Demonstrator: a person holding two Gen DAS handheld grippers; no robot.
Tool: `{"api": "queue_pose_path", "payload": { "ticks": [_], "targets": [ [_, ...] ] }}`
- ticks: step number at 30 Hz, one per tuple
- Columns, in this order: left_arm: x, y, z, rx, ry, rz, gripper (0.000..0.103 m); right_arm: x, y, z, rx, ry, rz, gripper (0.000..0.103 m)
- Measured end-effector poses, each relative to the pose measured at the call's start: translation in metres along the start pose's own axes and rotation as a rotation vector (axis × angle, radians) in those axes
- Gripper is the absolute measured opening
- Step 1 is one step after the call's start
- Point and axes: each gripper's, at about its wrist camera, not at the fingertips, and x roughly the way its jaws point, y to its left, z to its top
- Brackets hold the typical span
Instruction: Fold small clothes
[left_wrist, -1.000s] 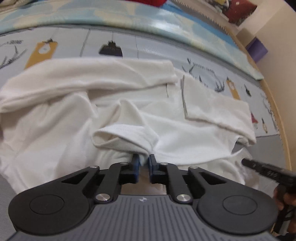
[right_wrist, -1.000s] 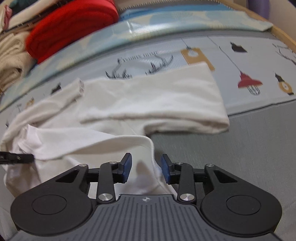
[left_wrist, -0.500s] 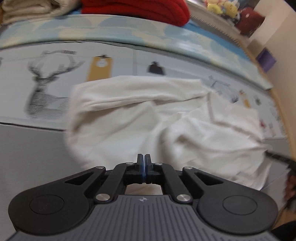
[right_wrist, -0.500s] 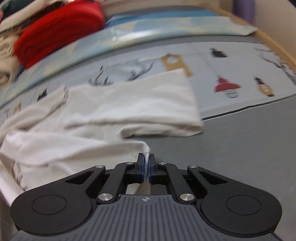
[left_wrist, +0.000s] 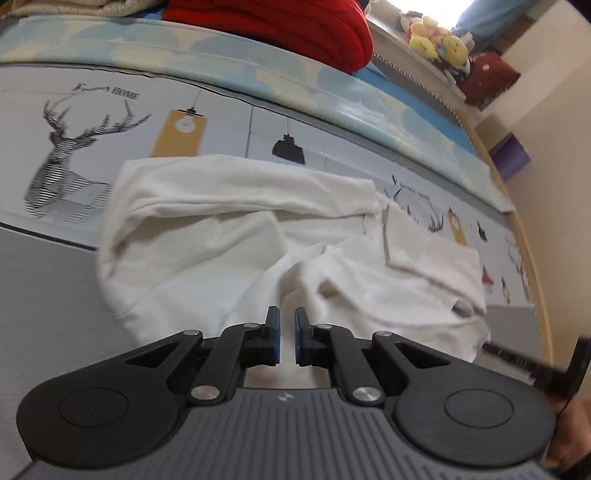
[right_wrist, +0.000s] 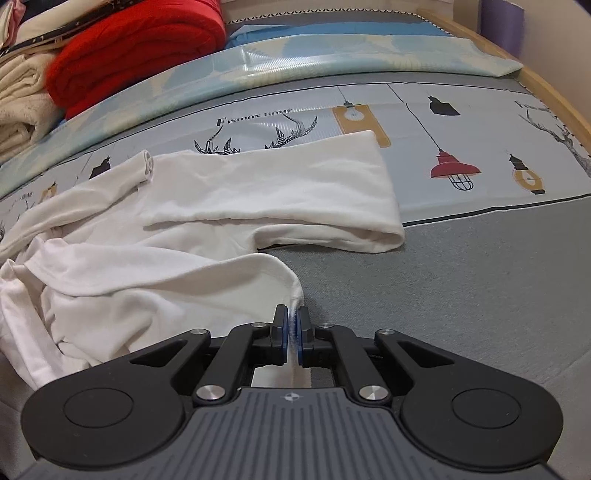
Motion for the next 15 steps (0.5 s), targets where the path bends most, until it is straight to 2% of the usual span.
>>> {"api": "queue_pose_path", "payload": {
  "ticks": [3, 5, 7, 12, 15],
  "targets": [
    [0.017, -0.011, 0.009, -0.038, -0.011, 0.008, 0.011, 0.006, 0.001, 0.002, -0.013, 0.011, 0.0, 0.005],
    [0.026, -0.016, 0.015, -0.061, -0.022, 0.017, 0.024, 0.012, 0.001, 0.004, -0.026, 0.025, -0.003, 0.005],
    [0.036, -0.021, 0.02, -0.071, -0.024, 0.032, 0.032, 0.016, 0.0, 0.005, -0.03, 0.032, -0.009, 0.005],
    [0.063, -0.029, 0.026, -0.055, 0.012, 0.096, 0.033, 0.029, -0.006, 0.009, -0.031, 0.06, -0.016, 0.005],
    [0.07, -0.03, 0.029, -0.06, 0.016, 0.102, 0.033, 0.036, -0.005, 0.011, -0.043, 0.073, -0.019, 0.005]
  ]
}}
